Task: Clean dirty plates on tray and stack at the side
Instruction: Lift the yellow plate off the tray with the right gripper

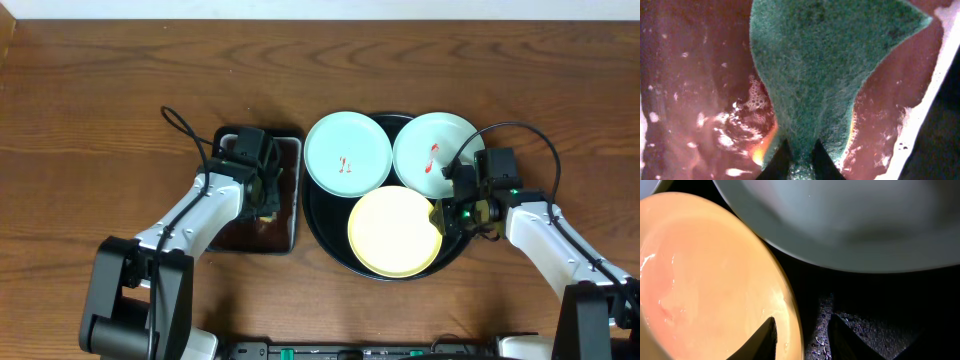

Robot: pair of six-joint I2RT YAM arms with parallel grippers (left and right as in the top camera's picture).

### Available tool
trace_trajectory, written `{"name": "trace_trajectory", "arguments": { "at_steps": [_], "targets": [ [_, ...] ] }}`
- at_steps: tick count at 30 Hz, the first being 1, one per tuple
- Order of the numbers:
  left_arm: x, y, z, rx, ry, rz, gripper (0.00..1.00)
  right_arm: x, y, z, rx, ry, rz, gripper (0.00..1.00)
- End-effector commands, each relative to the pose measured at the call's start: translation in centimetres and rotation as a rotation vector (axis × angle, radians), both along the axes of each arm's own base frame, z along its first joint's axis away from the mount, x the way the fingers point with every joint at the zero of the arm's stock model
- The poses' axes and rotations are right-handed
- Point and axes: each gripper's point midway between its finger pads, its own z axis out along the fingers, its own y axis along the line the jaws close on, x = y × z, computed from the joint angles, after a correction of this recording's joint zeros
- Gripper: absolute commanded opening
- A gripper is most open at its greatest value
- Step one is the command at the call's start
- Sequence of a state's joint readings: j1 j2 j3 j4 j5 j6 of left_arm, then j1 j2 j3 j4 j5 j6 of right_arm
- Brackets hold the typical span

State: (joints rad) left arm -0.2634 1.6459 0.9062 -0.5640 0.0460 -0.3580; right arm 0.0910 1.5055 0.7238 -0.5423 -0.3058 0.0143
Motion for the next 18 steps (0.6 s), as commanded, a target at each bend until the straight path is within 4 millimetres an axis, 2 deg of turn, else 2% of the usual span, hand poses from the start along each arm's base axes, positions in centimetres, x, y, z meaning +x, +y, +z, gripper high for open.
{"name": "trace_trajectory", "arguments": {
  "at_steps": [1, 2, 3, 11, 17, 18],
  "targets": [
    [-1.0, 1.4, -0.8, 0.065, 0.028, 0.012, 0.63, 0.4, 0.1, 0.2, -0.001, -0.009, 0.003, 0.33],
    [-0.9, 1.5, -0.7, 0.07, 0.022, 0.013, 0.72, 0.4, 0.1, 0.2, -0.001, -0.01, 0.003, 0.33],
    [-0.8, 1.5, -0.5, 0.069, 0.017, 0.013, 0.75, 0.4, 0.1, 0.2, -0.001, -0.01, 0.003, 0.33],
    [-1.4, 1.5, -0.5, 0.062, 0.038, 0.033, 0.75, 0.4, 0.1, 0.2, -0.001, -0.01, 0.003, 0.33],
    [-2.6, 0.8, -1.6, 0.02, 0.086, 0.025, 0.63, 0.4, 0.1, 0.2, -0.001, -0.01, 0.003, 0.33],
    [-2.8, 0.8, -1.8, 0.019, 0.091, 0.025, 0.53, 0.4, 0.1, 0.2, -0.001, -0.01, 0.003, 0.32]
  ]
}}
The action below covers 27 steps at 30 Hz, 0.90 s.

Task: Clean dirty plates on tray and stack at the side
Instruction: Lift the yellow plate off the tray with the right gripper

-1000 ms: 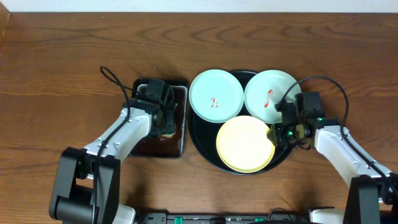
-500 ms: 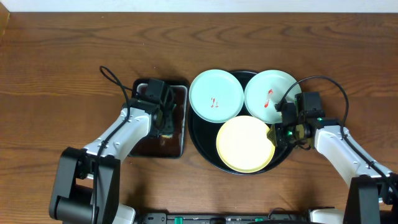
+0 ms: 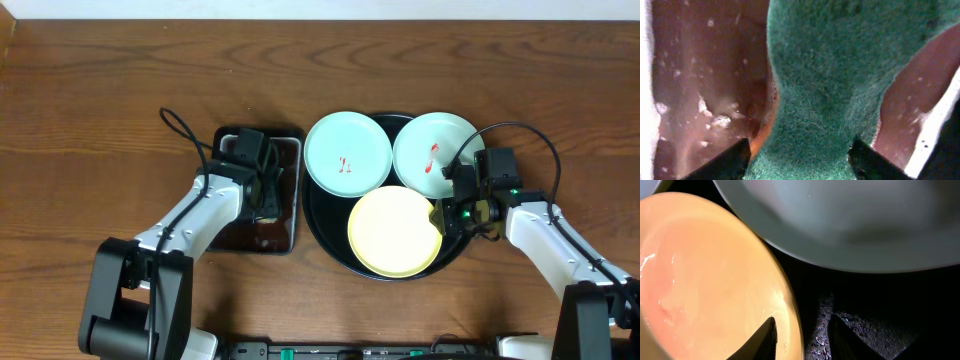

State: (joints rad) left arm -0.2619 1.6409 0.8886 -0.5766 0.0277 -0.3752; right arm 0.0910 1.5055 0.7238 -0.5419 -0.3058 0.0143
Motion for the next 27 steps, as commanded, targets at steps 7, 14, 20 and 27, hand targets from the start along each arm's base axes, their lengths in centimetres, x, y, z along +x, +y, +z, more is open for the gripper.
{"name": "trace_trajectory", "arguments": {
  "at_steps": [7, 14, 20, 27],
  "targets": [
    [-2.2, 0.3, -1.6, -0.002, 0.073, 0.004, 0.07, 0.5, 0.1, 0.3, -0.001, -0.011, 0.003, 0.32],
    [0.0, -0.1, 0.2, -0.007, 0.002, -0.027, 0.08, 0.5, 0.1, 0.3, -0.001, -0.011, 0.003, 0.33],
    [1.9, -0.6, 3.2, -0.031, -0.099, -0.032, 0.8, 0.5, 0.1, 0.3, -0.001, -0.011, 0.003, 0.34],
    [2.2, -0.7, 3.4, -0.037, -0.115, -0.028, 0.8, 0.5, 0.1, 0.3, -0.001, -0.013, 0.003, 0.34]
  ]
}}
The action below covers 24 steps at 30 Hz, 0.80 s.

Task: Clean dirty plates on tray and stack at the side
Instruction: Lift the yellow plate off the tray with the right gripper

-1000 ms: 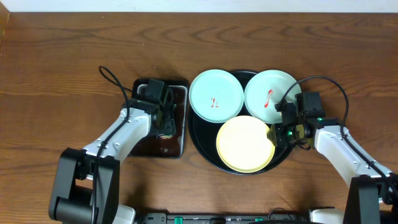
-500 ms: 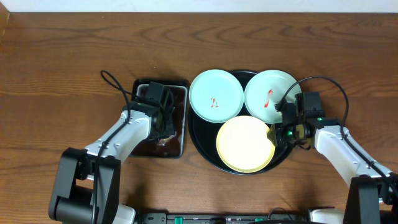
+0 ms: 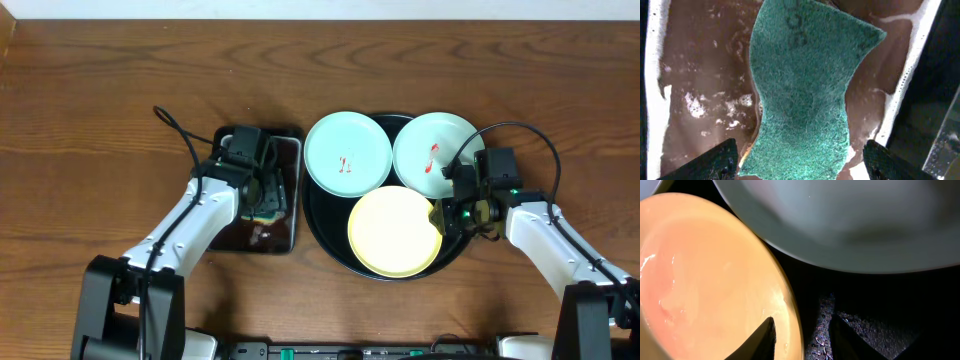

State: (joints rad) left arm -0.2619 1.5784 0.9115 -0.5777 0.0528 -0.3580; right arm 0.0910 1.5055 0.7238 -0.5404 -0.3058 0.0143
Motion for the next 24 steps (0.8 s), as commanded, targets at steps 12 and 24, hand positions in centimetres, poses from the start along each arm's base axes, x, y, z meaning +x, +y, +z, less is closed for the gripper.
{"name": "trace_trajectory", "arguments": {
  "at_steps": [12, 24],
  "targets": [
    [3.0, -0.5, 0.8, -0.024, -0.141, 0.001, 0.8, 0.5, 0.1, 0.3, -0.001, -0.013, 0.003, 0.34],
    [2.5, -0.4, -0.5, -0.013, -0.096, 0.004, 0.76, 0.5, 0.1, 0.1, -0.001, -0.01, 0.003, 0.39]
  ]
}}
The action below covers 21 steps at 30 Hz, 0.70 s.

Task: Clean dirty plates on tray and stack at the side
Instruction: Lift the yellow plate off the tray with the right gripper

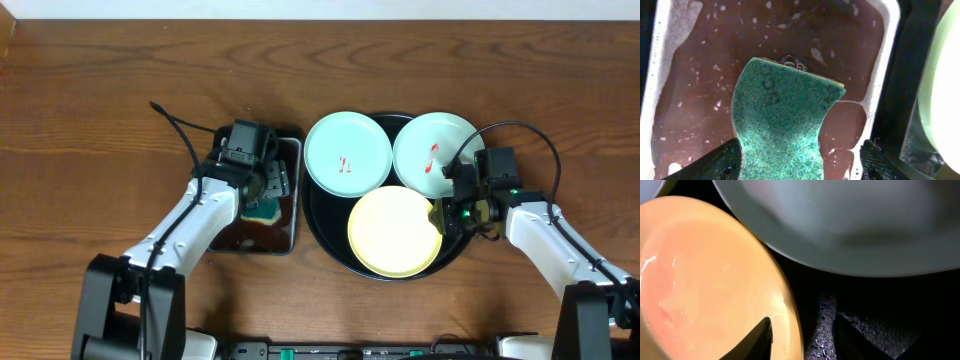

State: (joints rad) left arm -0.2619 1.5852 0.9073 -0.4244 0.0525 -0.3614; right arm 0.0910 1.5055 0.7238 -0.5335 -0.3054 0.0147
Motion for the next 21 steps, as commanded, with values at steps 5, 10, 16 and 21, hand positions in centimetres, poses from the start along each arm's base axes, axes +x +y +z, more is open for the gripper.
{"name": "trace_trajectory", "arguments": {
  "at_steps": [5, 10, 16, 21],
  "targets": [
    [-1.0, 0.6, -1.6, 0.025, 0.055, 0.009, 0.77, -0.2, 0.1, -0.9, -0.003, 0.034, 0.002, 0.35],
    [-1.4, 0.7, -1.7, 0.03, 0.071, 0.009, 0.77, -0.6, 0.1, -1.3, 0.0, 0.056, -0.004, 0.26],
    [-1.6, 0.7, -1.8, 0.033, 0.084, 0.009, 0.77, -0.9, 0.9, -1.1, 0.047, 0.067, 0.008, 0.19],
    [-1.7, 0.7, -1.8, 0.033, 0.084, 0.009, 0.77, -1.3, 0.8, -1.2, 0.044, 0.087, 0.007, 0.08]
  ]
}}
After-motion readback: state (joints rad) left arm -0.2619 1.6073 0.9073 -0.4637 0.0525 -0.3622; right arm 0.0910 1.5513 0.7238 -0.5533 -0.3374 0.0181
